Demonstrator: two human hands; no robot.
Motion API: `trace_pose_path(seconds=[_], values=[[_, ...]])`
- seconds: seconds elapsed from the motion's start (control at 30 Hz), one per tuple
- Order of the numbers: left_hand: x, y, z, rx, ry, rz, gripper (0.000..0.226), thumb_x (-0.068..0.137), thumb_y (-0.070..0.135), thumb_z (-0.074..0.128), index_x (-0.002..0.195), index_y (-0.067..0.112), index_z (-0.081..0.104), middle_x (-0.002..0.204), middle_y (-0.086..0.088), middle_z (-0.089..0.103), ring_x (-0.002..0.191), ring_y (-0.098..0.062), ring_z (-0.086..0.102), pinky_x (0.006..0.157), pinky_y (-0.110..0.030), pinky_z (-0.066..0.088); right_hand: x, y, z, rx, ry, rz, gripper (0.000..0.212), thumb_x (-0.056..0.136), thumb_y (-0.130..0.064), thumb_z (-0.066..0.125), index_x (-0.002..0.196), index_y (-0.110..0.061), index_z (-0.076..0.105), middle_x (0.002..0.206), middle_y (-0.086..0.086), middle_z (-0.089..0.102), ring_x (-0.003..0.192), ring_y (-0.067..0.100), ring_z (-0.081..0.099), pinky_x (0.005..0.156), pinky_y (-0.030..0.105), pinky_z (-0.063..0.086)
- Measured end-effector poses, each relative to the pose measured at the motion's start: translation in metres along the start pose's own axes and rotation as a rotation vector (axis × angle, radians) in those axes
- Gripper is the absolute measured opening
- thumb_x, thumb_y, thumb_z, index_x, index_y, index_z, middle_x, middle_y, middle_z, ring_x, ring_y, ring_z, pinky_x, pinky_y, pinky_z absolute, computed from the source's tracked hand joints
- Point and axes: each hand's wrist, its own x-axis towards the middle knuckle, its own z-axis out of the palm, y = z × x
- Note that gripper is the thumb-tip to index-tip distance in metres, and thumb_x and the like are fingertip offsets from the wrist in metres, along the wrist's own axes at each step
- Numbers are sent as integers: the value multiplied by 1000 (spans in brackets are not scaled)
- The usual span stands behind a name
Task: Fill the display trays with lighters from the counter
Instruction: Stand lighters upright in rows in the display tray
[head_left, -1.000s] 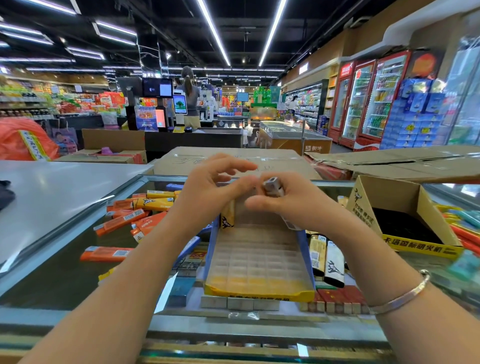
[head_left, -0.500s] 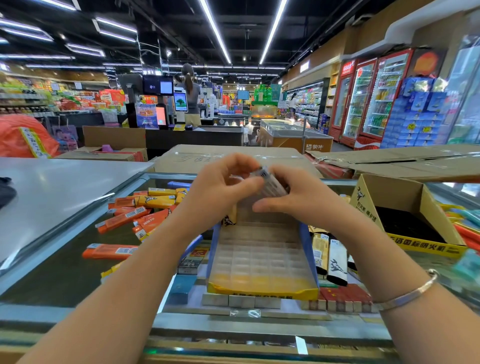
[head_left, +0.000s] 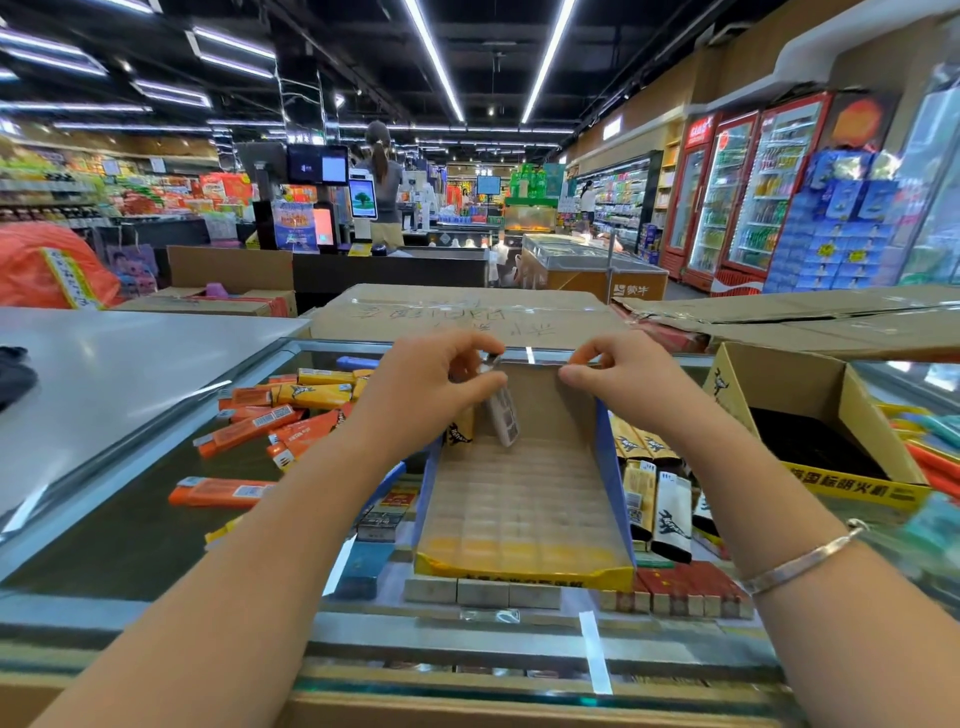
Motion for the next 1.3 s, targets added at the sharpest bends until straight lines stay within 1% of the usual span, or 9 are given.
trace_pose_path(seconds=[0.1,0.2,0.4,0.6,0.73,0.87,1.03,1.2,1.3], values=[[1,-1,3,50,-22,30,22,77,37,72,94,27,62,75,15,54,71,1,51,64,-9,39,0,0,1,-5,-16,16,10,91,-27,59,89,-18,60,83,-6,55,83,10,50,65,25,38],[1,-2,5,33,-5,9,27,71,46,72,85,28,58,74,17,53,69,5,50,60,-6,37,0,0,1,-18,-20,14,10,91,-28,58,91,-18,60,89,-2,58,82,9,50,59,19,36],[3,-2,9,43,45,36,26,70,48,71,79,28,57,66,15,53,60,0,48,56,-18,38,0,0,2,-53,-13,-4,12,91,-28,57,92,-16,61,84,-2,58,74,5,50,56,18,34],[6,-3,10,176,105,76,32,72,49,70,79,20,60,67,16,47,64,-7,48,58,-26,42,0,0,2,-50,-13,-21,17,91,-26,58,93,-11,64,82,1,60,73,8,52,56,21,37],[7,1,12,275,100,130,33,72,48,70,74,16,59,73,7,54,72,-13,50,60,-30,43,0,0,3,-58,-19,-21,16,91,-27,57,93,-12,63,82,0,60,76,12,53,57,21,37],[10,1,11,409,163,161,28,78,45,68,78,17,69,83,3,62,83,-13,48,62,-24,29,1,1,3,-66,-30,-10,17,91,-27,57,95,-11,63,87,4,62,76,10,53,56,20,37],[7,-8,8,420,37,156,24,89,35,59,101,20,72,92,8,60,90,-10,43,69,-25,31,1,3,2,-69,-45,-4,16,91,-25,56,95,-11,63,83,4,61,72,8,51,55,20,37],[5,-5,6,407,68,123,16,85,37,63,88,22,68,88,11,58,87,-5,37,62,-20,26,1,1,1,-29,-46,30,8,91,-22,55,94,-16,60,80,0,58,70,7,50,54,20,35],[5,-5,5,388,37,70,19,86,43,59,87,26,68,91,15,51,91,-4,38,63,-18,28,1,-4,-9,189,39,93,13,87,-8,52,88,-19,58,76,0,52,66,12,50,57,23,41]])
